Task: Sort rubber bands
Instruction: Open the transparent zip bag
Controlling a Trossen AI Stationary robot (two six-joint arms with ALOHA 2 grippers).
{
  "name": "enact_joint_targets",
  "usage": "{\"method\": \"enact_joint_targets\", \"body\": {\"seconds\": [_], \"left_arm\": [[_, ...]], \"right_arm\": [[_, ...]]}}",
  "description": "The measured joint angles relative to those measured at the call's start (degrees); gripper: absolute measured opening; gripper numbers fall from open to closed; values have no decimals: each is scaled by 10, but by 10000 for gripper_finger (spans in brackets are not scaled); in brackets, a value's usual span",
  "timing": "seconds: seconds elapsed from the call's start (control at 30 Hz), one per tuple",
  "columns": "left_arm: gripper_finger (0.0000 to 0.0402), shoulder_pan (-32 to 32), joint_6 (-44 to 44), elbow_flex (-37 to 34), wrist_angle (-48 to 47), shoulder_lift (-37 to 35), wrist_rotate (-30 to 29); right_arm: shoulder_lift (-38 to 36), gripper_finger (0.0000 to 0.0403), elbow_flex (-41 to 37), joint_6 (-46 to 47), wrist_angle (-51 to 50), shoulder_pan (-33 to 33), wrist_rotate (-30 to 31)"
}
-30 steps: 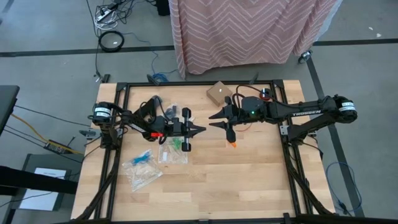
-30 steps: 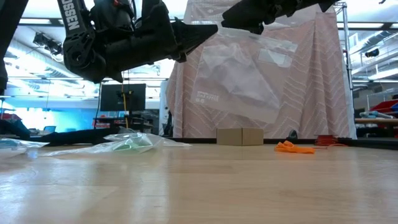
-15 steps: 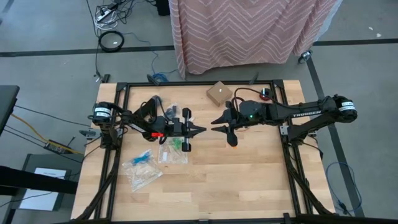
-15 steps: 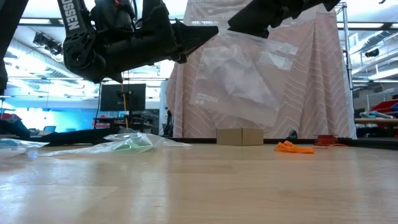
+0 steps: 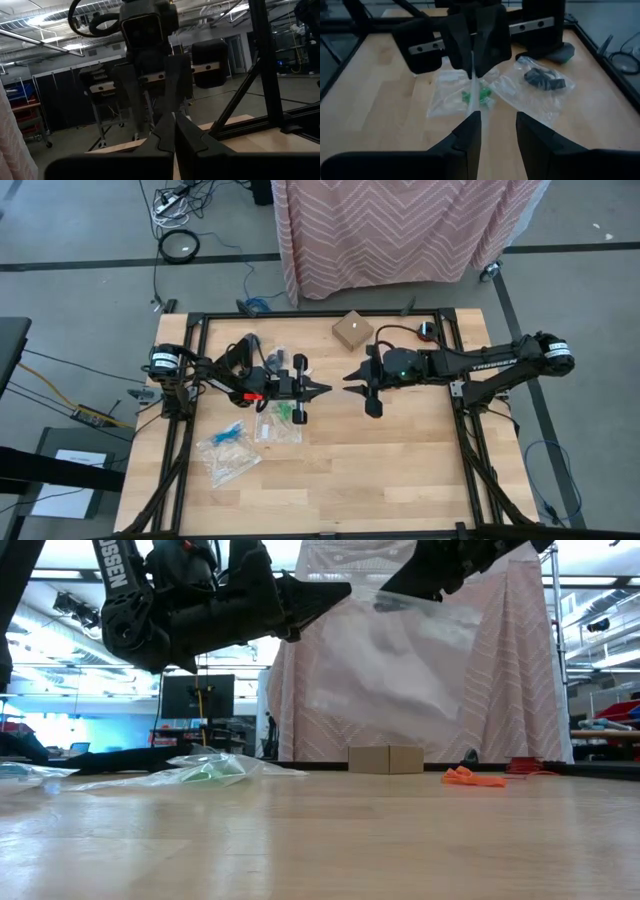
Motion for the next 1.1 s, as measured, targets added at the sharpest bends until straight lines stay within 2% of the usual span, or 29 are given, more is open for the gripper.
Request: {"method": "enact_joint_targets", "body": {"seconds": [0.2, 0.33, 0.5, 0.67, 0.87, 1.1], "left_arm": [[6, 2, 0, 0, -1, 0, -4], [6, 2, 2, 0, -9, 0, -42], [6, 3, 2, 0, -6, 0, -75], [6, 4, 8, 0, 4, 0, -73], [6, 4, 122, 3, 6, 0, -16], [6, 8, 186, 3, 5, 0, -15]], "right_arm": [[-8, 112, 0, -42, 4, 3, 4], [-42, 112, 0, -76, 3, -4, 25], [-80, 112, 0, -46, -2, -6, 18], [-57, 112, 0, -53, -7, -6, 16], [-45, 112, 0, -65, 8, -6, 11], [-45, 112, 0, -65, 19, -6, -5]]}}
